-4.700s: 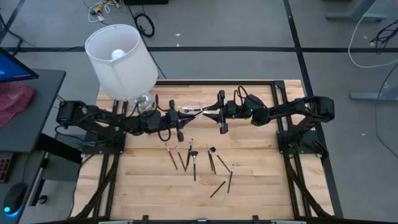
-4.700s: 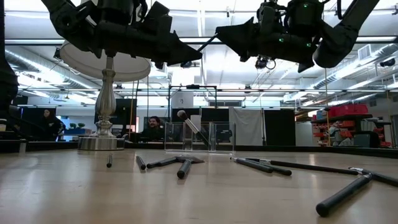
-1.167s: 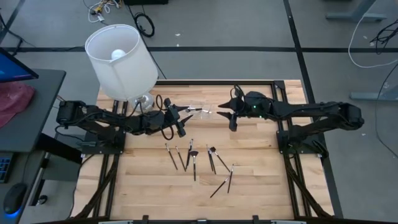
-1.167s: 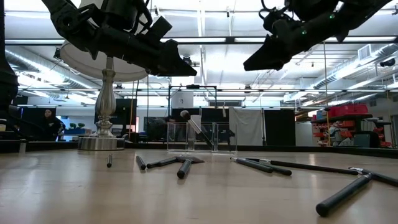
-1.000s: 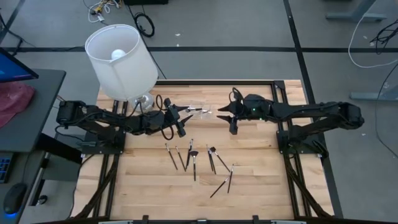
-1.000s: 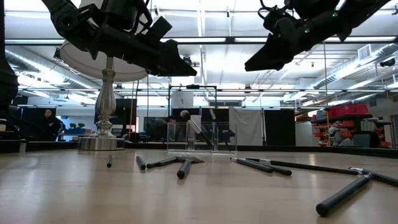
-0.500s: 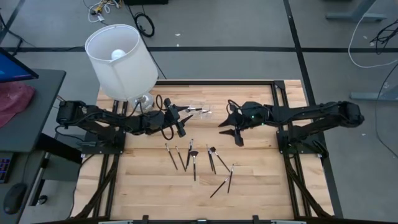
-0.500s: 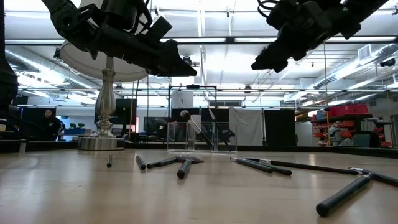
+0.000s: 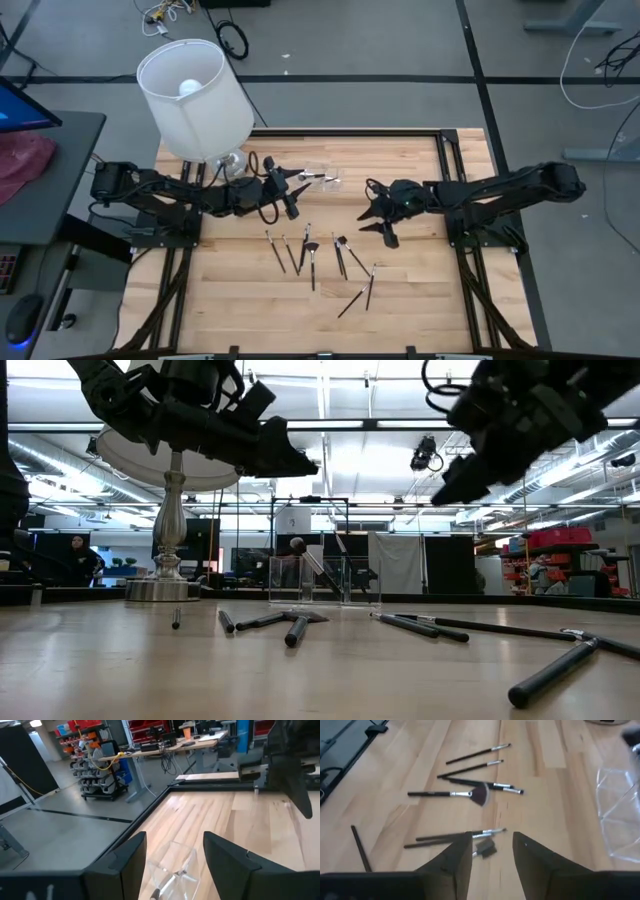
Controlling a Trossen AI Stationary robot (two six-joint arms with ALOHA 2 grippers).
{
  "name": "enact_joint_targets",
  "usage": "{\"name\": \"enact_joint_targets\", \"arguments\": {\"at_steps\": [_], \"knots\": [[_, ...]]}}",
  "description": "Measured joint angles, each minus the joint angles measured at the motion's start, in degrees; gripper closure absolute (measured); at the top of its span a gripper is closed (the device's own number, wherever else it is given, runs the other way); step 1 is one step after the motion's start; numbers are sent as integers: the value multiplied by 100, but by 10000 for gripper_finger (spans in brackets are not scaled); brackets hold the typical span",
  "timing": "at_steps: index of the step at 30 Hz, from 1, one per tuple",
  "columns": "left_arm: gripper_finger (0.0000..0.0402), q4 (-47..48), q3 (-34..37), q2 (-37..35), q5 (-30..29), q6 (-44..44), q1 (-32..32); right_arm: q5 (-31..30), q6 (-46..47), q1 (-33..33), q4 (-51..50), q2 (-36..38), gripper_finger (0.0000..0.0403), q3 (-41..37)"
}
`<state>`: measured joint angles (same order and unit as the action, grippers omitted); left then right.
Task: Put items in baskets/containers
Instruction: Put the black eyeshadow brush into the transparent organizer
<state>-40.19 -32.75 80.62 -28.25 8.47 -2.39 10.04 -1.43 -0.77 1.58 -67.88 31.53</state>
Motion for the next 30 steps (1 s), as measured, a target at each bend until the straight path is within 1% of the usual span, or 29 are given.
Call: {"name": "enact_joint_targets", "arguments": {"at_steps": [3, 8, 11, 13, 18, 21, 24, 25, 27, 30], "knots": [[200, -9, 0, 0, 0, -5, 0, 110, -6, 51, 607, 0, 256, -455], [200, -19, 0, 0, 0, -6, -2, 1011, -36, 157, 2120, 0, 256, -1177], [200, -21, 0, 0, 1, -22, 0, 1101, -191, 270, 2939, 0, 256, -1554], [200, -19, 0, 2, 48, -126, -2, 1099, -350, 327, 3220, 0, 256, -1750], [200, -10, 0, 2, 934, -684, 0, 1097, -490, 381, 3320, 0, 256, -1932], [200, 253, 0, 2, 1798, -979, 0, 1091, -505, 380, 3336, 0, 256, -1936], [200, 786, 0, 2, 2704, -1091, 28, 991, -507, 380, 3366, 0, 256, -1936], [200, 972, 0, 5, 2904, -1140, 58, 934, -507, 380, 3371, 0, 256, -1936], [200, 1236, 0, 20, 3072, -1295, 162, 787, -503, 380, 3369, 0, 256, -1936], [200, 1312, 34, 148, 3088, -1413, 379, 593, -441, 377, 3367, 0, 256, -1936]]}}
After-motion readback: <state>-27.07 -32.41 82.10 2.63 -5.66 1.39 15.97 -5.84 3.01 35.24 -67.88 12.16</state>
